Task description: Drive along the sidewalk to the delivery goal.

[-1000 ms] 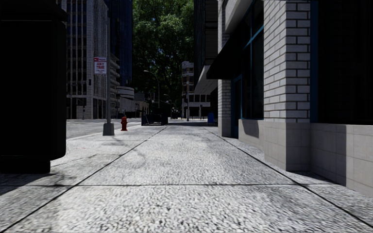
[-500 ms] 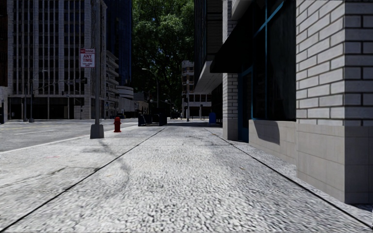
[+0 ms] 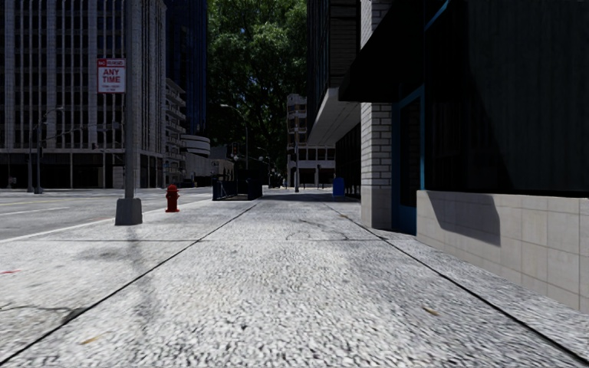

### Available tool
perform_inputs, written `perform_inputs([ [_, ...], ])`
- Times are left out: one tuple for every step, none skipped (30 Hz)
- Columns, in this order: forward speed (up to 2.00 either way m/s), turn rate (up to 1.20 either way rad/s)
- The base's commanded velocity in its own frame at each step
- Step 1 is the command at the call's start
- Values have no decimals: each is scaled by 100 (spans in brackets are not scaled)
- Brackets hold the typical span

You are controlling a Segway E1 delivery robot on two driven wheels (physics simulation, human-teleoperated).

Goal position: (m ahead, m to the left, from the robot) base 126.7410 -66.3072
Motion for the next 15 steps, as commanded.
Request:
perform_inputs([
  [200,0],
  [200,0],
  [200,0],
  [200,0],
  [200,0],
  [200,0],
  [200,0],
  [200,0],
  [200,0],
  [200,0],
  [200,0],
  [200,0],
  [200,0],
  [200,0],
  [200,0],
])
